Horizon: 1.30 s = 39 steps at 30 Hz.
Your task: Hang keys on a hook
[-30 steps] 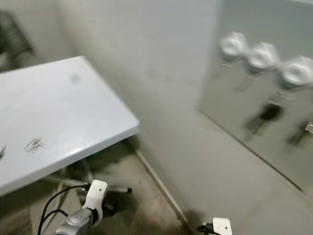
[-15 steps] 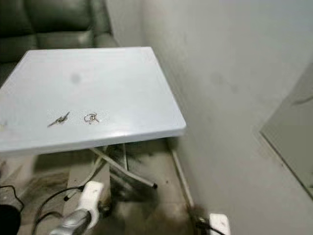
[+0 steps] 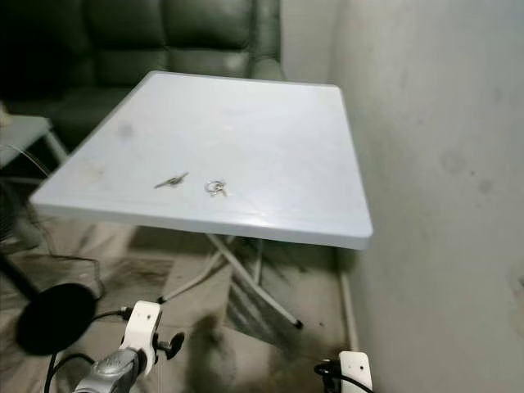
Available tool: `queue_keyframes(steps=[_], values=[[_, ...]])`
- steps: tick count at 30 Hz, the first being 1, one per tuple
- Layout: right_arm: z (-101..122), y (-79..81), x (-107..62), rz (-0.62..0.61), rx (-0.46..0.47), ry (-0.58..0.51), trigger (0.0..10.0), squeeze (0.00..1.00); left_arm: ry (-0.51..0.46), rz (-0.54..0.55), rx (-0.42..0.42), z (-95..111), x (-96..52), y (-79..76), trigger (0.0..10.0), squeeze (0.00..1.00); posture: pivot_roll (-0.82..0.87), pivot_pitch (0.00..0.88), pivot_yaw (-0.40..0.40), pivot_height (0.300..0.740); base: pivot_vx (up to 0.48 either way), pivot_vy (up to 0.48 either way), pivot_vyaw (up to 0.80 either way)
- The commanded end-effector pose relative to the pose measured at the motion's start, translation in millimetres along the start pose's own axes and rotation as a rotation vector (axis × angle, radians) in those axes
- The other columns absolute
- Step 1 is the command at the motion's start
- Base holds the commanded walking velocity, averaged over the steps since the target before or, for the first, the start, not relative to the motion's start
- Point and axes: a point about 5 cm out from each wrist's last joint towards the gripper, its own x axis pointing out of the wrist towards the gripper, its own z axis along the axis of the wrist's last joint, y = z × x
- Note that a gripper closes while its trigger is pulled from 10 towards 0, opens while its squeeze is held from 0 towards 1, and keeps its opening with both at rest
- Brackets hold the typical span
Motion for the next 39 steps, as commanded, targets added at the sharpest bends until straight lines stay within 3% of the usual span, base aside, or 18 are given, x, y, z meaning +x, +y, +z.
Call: queue_keyframes(steps=[1, 2, 3, 39], values=[[-4.2, -2.5, -1.4, -0.008, 0.042, 0.016, 10.0, 0.35, -0.004, -0.006, 0.002, 2.3, 0.7, -0.9, 10.0, 0.00, -0.02, 0.000, -0.007, 0.740, 0.000, 0.000, 0.00], [-4.2, -3.2, -1.4, -0.013, 0.057, 0.016, 10.0, 0.35, -0.002, -0.004, 0.002, 2.0, 0.7, -0.6, 10.0, 0.00, -0.02, 0.000, -0.007, 0.740, 0.000, 0.000, 0.00], [-3.1, -3.5, -1.2, -0.014, 0.064, 0.009, 10.0, 1.00, -0.001, 0.000, 0.001, 2.0, 0.7, -0.3, 10.0, 0.00, -0.02, 0.000, -0.006, 0.740, 0.000, 0.000, 0.00], [-1.2, 1.9, 0.3, 0.008, 0.057, 0.007, 10.0, 1.00, 0.002, 0.005, -0.043, 2.2, 0.9, 0.2, 10.0, 0.00, -0.02, 0.000, -0.006, 0.740, 0.000, 0.013, 0.00]])
